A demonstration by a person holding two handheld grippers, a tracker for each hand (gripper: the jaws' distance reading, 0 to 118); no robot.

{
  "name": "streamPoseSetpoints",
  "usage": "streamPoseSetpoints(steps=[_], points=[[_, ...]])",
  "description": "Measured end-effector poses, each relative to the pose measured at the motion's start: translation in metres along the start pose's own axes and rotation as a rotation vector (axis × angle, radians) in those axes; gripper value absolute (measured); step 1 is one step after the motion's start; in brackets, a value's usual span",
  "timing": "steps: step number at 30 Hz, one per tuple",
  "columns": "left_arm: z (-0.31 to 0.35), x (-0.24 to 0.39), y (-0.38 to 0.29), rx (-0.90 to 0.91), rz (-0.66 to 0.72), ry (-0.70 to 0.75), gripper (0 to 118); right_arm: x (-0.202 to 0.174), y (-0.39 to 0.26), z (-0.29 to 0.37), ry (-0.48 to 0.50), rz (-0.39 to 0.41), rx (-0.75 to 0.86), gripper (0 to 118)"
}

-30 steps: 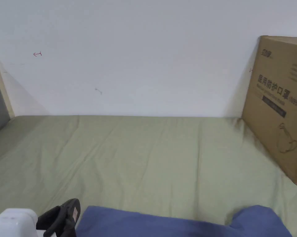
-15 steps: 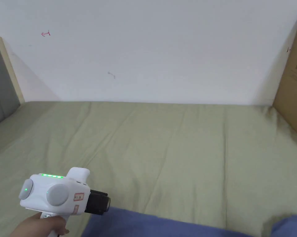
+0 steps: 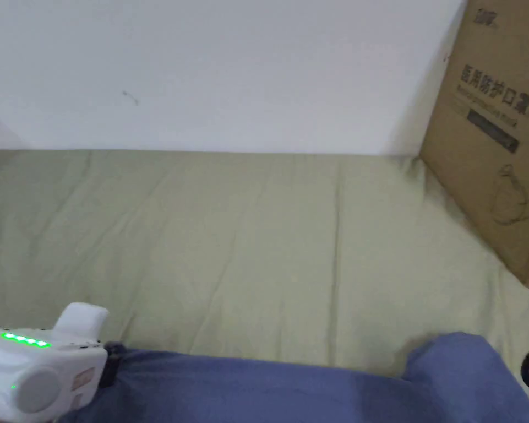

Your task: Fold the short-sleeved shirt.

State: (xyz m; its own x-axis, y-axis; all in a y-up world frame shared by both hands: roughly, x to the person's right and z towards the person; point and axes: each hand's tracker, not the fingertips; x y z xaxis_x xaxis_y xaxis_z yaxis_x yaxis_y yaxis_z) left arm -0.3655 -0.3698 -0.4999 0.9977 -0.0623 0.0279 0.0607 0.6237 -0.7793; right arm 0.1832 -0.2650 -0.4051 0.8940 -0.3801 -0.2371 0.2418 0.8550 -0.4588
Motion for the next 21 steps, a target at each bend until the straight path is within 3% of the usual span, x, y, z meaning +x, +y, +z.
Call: streamPoseSetpoints(steps=[2, 4, 6, 7, 8, 9, 10, 11, 14, 19, 21], points=[[0.019, -0.014, 0.006, 0.050, 0.086, -0.042, 4, 0.024, 0.014, -0.013, -0.040, -0.029, -0.045, 0], [0.050, -0.022, 0.012, 0.138, 0.181, -0.104, 4, 0.057, 0.027, -0.038, -0.029, -0.098, -0.172, 0], [0.079, -0.021, 0.014, 0.200, 0.208, -0.121, 4, 0.083, 0.034, -0.070, -0.083, -0.144, -0.335, 2], [0.090, -0.018, 0.014, 0.197, 0.199, -0.122, 4, 0.094, 0.033, -0.084, -0.151, -0.147, -0.344, 23], [0.099, -0.018, 0.017, 0.205, 0.175, -0.112, 4, 0.102, 0.032, -0.098, -0.219, -0.124, -0.378, 62], [0.107, -0.015, 0.017, 0.213, 0.140, -0.100, 4, 0.119, 0.029, -0.118, -0.232, -0.117, -0.448, 111], [0.113, -0.012, 0.017, 0.223, 0.111, -0.088, 4, 0.128, 0.026, -0.134, -0.238, -0.126, -0.523, 117], [0.119, -0.010, 0.016, 0.229, 0.087, -0.085, 4, 0.135, 0.022, -0.149, -0.261, -0.130, -0.600, 117], [0.127, -0.007, 0.016, 0.222, 0.055, -0.069, 4, 0.149, 0.015, -0.189, -0.370, -0.098, -0.628, 117], [0.117, -0.016, 0.012, 0.184, 0.078, -0.055, 4, 0.125, -0.010, -0.214, -0.419, 0.136, -0.802, 93], [0.112, -0.016, 0.008, 0.162, 0.081, -0.050, 4, 0.110, -0.012, -0.210, -0.431, 0.201, -0.761, 89]])
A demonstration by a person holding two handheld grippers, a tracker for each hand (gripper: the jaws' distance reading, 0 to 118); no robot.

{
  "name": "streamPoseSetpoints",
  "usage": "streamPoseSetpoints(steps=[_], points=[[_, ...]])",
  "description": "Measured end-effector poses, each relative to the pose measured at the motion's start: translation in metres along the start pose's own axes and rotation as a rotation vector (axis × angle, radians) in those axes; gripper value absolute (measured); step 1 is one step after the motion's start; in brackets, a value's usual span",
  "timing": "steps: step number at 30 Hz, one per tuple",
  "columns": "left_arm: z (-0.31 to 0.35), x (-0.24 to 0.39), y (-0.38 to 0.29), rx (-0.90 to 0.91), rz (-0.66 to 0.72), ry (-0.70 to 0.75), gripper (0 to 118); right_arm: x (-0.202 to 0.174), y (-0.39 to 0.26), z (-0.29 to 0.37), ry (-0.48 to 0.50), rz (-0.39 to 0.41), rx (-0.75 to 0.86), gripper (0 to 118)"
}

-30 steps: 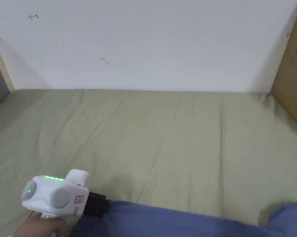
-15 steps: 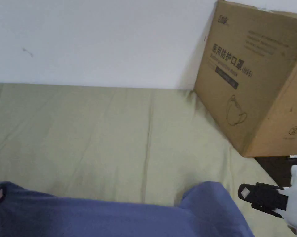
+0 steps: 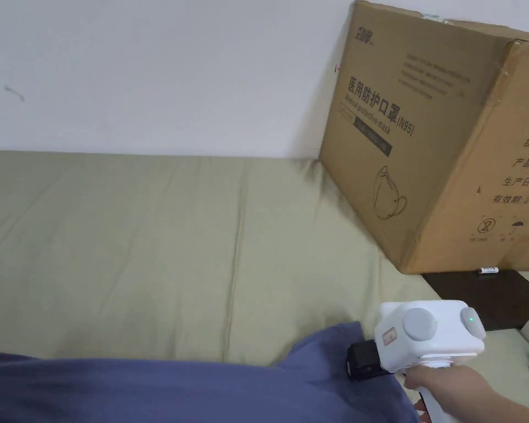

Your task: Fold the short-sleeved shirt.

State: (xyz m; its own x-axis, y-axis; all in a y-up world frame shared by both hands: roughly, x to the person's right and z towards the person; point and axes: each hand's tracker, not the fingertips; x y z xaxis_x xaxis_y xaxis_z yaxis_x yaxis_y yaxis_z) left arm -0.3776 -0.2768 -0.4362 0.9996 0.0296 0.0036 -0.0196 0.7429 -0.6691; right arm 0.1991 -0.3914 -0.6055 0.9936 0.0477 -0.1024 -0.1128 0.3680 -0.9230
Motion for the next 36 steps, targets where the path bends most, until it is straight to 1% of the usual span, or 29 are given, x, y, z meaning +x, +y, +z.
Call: streamPoseSetpoints(steps=[1, 2, 3, 4, 5, 7, 9, 12, 15, 16, 17, 19, 20, 21, 26, 28, 30, 36], points=[[-0.002, -0.001, -0.002, -0.009, 0.001, 0.000, 4, -0.005, 0.000, 0.004, 0.031, -0.003, 0.003, 84], [-0.003, -0.001, -0.003, -0.017, 0.006, -0.003, 4, -0.010, -0.002, 0.009, 0.046, 0.007, 0.009, 68], [-0.004, -0.002, -0.007, -0.025, 0.013, -0.004, 4, -0.015, -0.004, 0.013, 0.055, 0.030, 0.023, 46], [-0.004, -0.003, -0.009, -0.033, 0.021, -0.003, 4, -0.019, -0.006, 0.021, 0.088, 0.059, 0.025, 21], [-0.003, -0.003, -0.010, -0.036, 0.032, -0.001, 4, -0.021, -0.010, 0.025, 0.129, 0.065, 0.021, 1], [0.006, -0.004, -0.014, -0.029, 0.048, 0.004, 4, -0.023, -0.021, 0.044, 0.157, 0.044, 0.081, 1], [0.021, -0.005, -0.012, -0.009, 0.064, 0.000, 4, -0.015, -0.033, 0.075, 0.157, -0.007, 0.203, 1], [0.056, -0.003, -0.001, 0.022, 0.075, -0.022, 4, -0.002, -0.048, 0.139, 0.218, -0.034, 0.337, 1], [0.101, 0.007, 0.016, 0.114, 0.022, -0.029, 4, 0.011, -0.058, 0.210, 0.299, -0.059, 0.447, 1], [0.116, 0.010, 0.023, 0.139, 0.008, -0.029, 4, 0.010, -0.059, 0.235, 0.290, -0.063, 0.495, 1], [0.131, 0.013, 0.031, 0.162, 0.004, -0.025, 4, 0.011, -0.059, 0.257, 0.279, -0.046, 0.527, 1], [0.160, 0.015, 0.046, 0.218, 0.003, -0.016, 4, 0.014, -0.058, 0.300, 0.292, -0.030, 0.612, 1], [0.173, 0.015, 0.053, 0.248, 0.004, -0.009, 4, 0.008, -0.059, 0.320, 0.277, -0.017, 0.644, 1], [0.187, 0.015, 0.062, 0.282, 0.003, -0.009, 4, 0.007, -0.058, 0.340, 0.253, -0.016, 0.686, 1], [0.241, 0.013, 0.100, 0.414, -0.014, 0.024, 4, 0.013, -0.030, 0.412, 0.225, -0.026, 0.828, 1], [0.250, 0.013, 0.117, 0.423, -0.011, 0.016, 4, 0.015, -0.011, 0.431, 0.225, -0.037, 0.850, 1], [0.255, 0.014, 0.135, 0.461, -0.007, 0.036, 4, 0.012, 0.010, 0.447, 0.233, -0.047, 0.883, 1], [0.236, 0.005, 0.198, 0.518, 0.046, 0.085, 4, -0.002, 0.089, 0.472, 0.162, -0.050, 0.945, 1]])
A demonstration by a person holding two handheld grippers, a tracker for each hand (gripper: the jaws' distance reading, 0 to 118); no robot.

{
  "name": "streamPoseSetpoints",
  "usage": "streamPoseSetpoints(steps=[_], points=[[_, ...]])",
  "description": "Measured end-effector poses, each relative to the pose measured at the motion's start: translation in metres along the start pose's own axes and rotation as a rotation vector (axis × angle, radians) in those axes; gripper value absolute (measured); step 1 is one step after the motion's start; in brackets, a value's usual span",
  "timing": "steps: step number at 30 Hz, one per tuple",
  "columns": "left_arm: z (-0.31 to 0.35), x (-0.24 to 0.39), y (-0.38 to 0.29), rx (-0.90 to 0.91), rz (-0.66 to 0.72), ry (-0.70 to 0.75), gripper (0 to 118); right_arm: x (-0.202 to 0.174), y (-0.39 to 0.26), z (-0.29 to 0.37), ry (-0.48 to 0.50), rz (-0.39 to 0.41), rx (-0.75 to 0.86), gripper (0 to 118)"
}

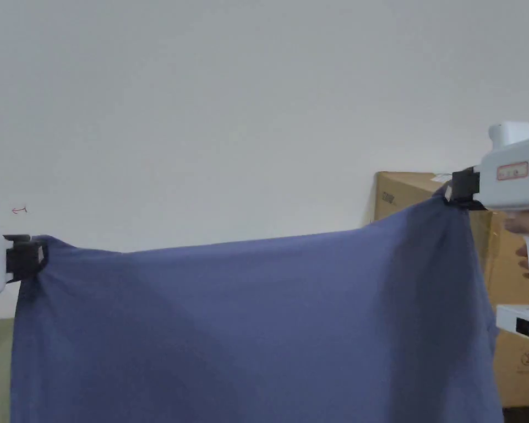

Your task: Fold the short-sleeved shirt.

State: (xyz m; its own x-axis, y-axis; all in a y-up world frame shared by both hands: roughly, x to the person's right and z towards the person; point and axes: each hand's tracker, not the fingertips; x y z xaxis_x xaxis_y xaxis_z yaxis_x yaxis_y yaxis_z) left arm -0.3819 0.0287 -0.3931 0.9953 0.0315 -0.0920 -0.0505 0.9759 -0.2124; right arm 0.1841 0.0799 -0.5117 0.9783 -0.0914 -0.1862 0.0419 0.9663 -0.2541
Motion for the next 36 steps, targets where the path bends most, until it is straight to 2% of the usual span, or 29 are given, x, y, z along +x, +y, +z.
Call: streamPoseSetpoints(steps=[4, 8, 11, 16, 19, 22, 25, 28, 31, 33, 36], points=[[-0.038, -0.003, 0.034, 0.047, 0.027, 0.037, 4, -0.012, 0.044, -0.038, -0.036, -0.017, 0.048, 1], [-0.078, -0.010, 0.061, 0.061, 0.082, 0.050, 4, -0.030, 0.086, -0.068, -0.068, 0.014, 0.110, 1], [-0.107, -0.010, 0.076, 0.095, 0.044, 0.071, 4, -0.040, 0.108, -0.085, -0.102, 0.046, 0.169, 1], [-0.142, -0.002, 0.090, 0.141, 0.010, 0.107, 4, -0.046, 0.124, -0.106, -0.128, 0.091, 0.209, 1], [-0.159, 0.005, 0.084, 0.140, -0.009, 0.113, 4, -0.044, 0.109, -0.123, -0.141, 0.103, 0.212, 1], [-0.180, 0.008, 0.048, 0.074, -0.013, 0.111, 4, -0.042, 0.056, -0.137, -0.134, 0.081, 0.165, 1], [-0.199, 0.011, -0.014, -0.049, 0.013, 0.102, 4, -0.027, -0.026, -0.158, -0.132, -0.005, 0.040, 1], [-0.205, 0.015, -0.107, -0.210, 0.059, 0.060, 4, -0.007, -0.139, -0.174, -0.103, -0.063, -0.142, 1], [-0.188, 0.019, -0.208, -0.375, 0.099, 0.001, 4, 0.013, -0.259, -0.163, -0.086, -0.108, -0.388, 1], [-0.155, 0.018, -0.269, -0.422, 0.131, -0.030, 3, 0.032, -0.325, -0.143, -0.044, -0.104, -0.505, 1], [-0.100, 0.013, -0.340, -0.586, 0.115, -0.064, 3, 0.049, -0.395, -0.082, 0.012, 0.025, -0.663, 1]])
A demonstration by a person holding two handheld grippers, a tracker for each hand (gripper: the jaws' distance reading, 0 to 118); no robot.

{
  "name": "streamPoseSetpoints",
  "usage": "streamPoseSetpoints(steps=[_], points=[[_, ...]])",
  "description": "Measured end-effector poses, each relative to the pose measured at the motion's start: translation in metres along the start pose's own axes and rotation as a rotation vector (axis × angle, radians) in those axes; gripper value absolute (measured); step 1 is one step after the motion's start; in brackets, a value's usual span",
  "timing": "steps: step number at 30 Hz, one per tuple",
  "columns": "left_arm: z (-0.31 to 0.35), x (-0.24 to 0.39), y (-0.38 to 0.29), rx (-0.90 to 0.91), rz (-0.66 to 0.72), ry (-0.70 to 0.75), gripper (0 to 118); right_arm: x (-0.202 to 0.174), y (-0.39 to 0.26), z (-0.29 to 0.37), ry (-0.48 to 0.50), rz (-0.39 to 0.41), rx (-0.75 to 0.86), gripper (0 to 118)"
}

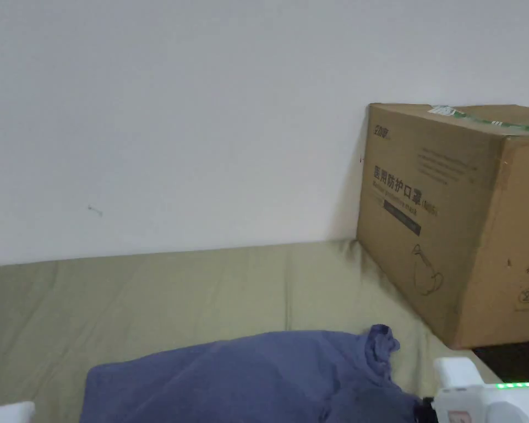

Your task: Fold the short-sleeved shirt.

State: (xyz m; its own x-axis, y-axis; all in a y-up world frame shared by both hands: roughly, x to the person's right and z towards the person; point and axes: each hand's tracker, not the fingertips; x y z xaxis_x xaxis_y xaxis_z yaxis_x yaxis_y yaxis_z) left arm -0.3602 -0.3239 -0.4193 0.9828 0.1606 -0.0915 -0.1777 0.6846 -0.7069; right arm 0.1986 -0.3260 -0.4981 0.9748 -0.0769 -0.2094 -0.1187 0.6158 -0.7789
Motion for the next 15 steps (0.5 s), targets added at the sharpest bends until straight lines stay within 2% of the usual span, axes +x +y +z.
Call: streamPoseSetpoints(steps=[2, 4, 7, 9, 12, 15], points=[[0.025, -0.002, -0.044, -0.051, -0.082, -0.020, 3, 0.011, -0.047, 0.023, 0.022, 0.037, -0.058, 1], [0.049, -0.019, -0.073, -0.079, -0.137, -0.045, 3, 0.022, -0.086, 0.057, 0.054, 0.020, -0.088, 1], [0.089, -0.032, -0.109, -0.096, -0.142, -0.046, 3, 0.039, -0.128, 0.096, 0.047, 0.009, -0.119, 1], [0.109, -0.038, -0.131, -0.124, -0.135, -0.048, 3, 0.043, -0.154, 0.121, 0.094, -0.022, -0.178, 1], [0.132, -0.038, -0.160, -0.184, -0.149, -0.080, 3, 0.037, -0.181, 0.146, 0.095, 0.001, -0.214, 1], [0.140, -0.035, -0.182, -0.207, -0.179, -0.089, 4, 0.033, -0.198, 0.143, 0.074, 0.012, -0.274, 1]])
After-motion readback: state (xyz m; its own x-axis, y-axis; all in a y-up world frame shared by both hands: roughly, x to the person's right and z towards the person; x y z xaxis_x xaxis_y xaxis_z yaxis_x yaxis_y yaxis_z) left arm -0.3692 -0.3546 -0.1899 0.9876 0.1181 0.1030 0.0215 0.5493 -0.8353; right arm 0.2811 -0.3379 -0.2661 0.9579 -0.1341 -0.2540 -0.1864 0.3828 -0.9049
